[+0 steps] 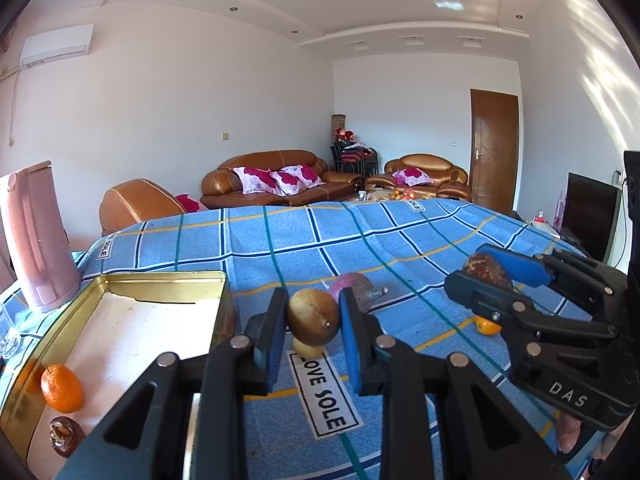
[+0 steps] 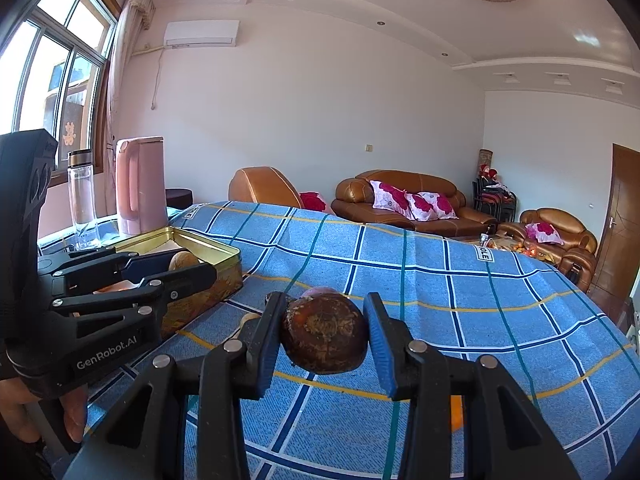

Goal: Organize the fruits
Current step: 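Lift both held fruits and carry them toward the gold tray, then lower both held fruits down into the gold tray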

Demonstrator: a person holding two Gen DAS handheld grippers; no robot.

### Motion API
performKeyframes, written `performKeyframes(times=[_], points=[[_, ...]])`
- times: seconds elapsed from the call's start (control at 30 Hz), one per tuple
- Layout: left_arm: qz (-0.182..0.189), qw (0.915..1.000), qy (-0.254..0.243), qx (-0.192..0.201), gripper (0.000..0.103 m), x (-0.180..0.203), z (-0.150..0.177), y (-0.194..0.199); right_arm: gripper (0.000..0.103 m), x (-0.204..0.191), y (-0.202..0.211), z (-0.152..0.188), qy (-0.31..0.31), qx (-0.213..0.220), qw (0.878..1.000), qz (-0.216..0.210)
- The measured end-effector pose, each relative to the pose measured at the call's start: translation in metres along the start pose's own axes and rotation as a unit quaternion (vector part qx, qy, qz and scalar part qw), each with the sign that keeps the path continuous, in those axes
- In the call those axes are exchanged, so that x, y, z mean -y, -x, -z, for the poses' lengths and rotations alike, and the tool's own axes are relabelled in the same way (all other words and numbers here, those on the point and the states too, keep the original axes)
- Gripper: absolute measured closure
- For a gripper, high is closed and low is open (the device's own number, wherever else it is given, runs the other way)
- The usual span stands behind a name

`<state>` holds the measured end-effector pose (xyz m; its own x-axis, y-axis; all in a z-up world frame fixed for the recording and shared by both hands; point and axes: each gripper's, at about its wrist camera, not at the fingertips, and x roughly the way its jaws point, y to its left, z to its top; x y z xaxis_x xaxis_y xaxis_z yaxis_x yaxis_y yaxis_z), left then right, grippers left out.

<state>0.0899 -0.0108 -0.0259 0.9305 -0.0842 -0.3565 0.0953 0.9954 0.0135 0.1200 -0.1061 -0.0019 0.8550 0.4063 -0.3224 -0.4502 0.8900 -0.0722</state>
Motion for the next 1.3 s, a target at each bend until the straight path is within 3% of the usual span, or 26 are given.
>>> performKeyframes(times=[0.4, 1.3], points=[[-0.015, 0.9998, -0.005, 0.015, 0.076, -0.018, 0.006, 0.021, 0.061, -0.035, -0.011, -0.006, 0.012, -0.003, 1.000, -0.025], [-0.069, 0.9968, 0.038, 0.013, 0.076, -0.084, 0.019, 0.043, 0.061, -0.100, -0.019, -0.010, 0.061, -0.005, 0.995, -0.076]])
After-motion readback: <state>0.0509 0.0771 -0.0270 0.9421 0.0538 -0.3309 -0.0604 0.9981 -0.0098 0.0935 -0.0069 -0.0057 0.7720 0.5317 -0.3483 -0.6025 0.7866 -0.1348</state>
